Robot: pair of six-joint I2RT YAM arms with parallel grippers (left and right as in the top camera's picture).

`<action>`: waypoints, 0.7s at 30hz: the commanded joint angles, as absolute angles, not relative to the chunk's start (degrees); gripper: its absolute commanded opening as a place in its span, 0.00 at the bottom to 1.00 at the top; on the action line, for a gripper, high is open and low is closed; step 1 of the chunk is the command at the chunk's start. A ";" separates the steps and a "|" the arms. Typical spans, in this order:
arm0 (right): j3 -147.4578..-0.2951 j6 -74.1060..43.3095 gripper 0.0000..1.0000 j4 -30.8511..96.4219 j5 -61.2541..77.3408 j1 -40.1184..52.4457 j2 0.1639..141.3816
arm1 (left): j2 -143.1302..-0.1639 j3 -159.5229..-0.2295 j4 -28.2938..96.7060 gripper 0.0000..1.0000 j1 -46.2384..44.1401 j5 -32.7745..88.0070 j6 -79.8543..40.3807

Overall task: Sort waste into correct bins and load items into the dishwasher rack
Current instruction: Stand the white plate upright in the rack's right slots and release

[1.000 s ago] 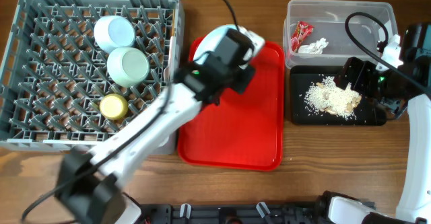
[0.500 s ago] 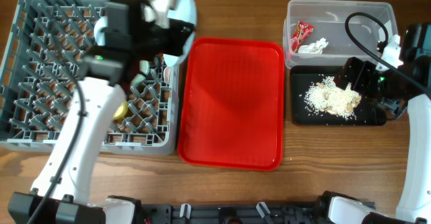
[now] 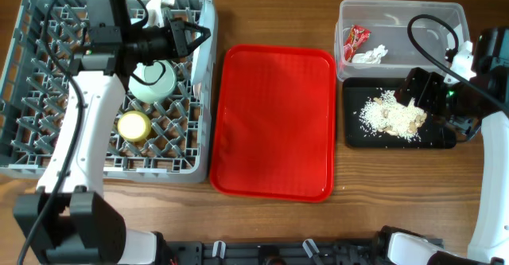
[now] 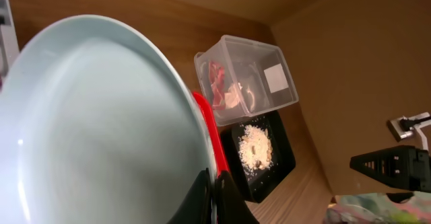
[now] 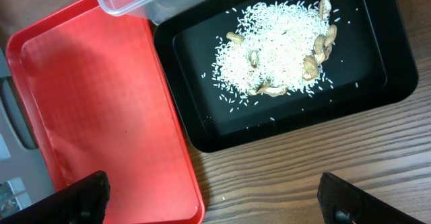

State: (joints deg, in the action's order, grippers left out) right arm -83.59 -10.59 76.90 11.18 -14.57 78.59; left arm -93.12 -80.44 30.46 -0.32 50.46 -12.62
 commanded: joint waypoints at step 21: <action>-83.11 -2.57 1.00 75.11 24.29 -13.91 78.89 | -95.64 -81.36 30.09 1.00 4.69 40.14 -13.06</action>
State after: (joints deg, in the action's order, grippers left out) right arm -83.59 -8.73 75.72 15.55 -14.57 78.59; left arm -99.04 -80.44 30.92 3.95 43.16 -12.97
